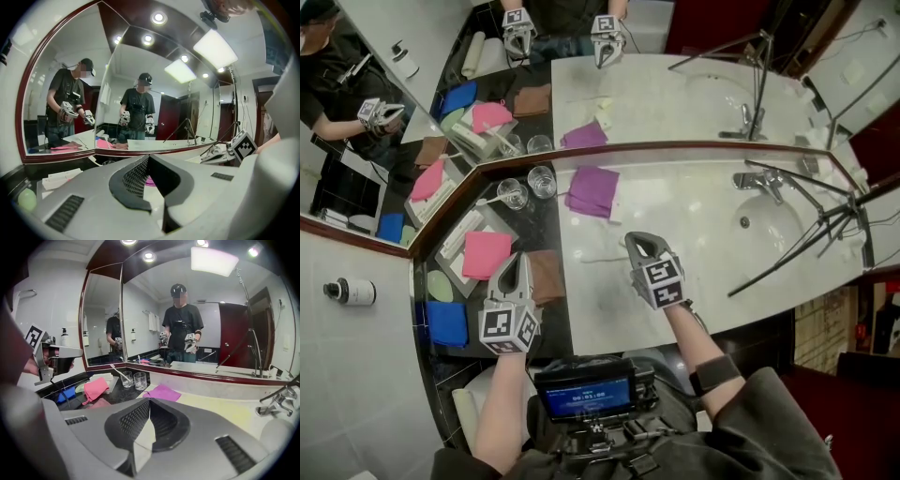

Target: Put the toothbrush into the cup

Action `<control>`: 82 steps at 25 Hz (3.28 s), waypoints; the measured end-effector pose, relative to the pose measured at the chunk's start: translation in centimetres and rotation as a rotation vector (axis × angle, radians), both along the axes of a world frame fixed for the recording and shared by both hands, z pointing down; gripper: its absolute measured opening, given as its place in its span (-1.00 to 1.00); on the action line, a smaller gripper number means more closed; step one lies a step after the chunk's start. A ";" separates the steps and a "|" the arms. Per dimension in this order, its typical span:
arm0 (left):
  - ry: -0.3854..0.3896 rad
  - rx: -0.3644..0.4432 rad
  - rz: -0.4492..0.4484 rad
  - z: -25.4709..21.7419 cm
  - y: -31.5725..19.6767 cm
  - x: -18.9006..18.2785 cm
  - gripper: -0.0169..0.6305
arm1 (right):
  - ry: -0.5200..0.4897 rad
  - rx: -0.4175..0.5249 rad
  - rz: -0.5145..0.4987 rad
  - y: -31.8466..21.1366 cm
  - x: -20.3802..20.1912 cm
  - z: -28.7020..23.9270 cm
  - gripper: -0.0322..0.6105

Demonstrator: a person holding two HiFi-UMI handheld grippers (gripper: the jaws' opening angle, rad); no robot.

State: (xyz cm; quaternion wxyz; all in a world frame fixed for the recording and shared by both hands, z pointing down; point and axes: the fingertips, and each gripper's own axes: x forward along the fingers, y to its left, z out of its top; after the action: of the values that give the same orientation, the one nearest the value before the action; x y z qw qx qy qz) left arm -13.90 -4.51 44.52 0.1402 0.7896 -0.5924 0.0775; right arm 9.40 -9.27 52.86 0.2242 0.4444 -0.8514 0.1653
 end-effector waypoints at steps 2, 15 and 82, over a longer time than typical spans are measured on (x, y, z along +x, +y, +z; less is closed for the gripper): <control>0.000 -0.005 0.009 0.3 -0.1 -0.1 -0.95 | -0.007 -0.037 0.063 0.4 0.2 1.2 -0.84; -0.032 -0.050 0.149 2.8 -1.1 -0.1 -0.95 | 0.056 -0.240 0.238 4.6 -1.5 10.1 -0.32; -0.008 -0.040 0.035 5.2 -5.9 -0.8 -0.95 | 1.180 0.397 -0.875 -14.6 -9.0 2.0 -0.73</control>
State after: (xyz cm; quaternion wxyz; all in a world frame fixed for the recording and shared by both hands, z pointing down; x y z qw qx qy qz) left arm -14.65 -10.45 49.73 0.1522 0.7965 -0.5773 0.0950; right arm 0.43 -23.82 54.90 0.6032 0.1131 -0.7026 -0.3601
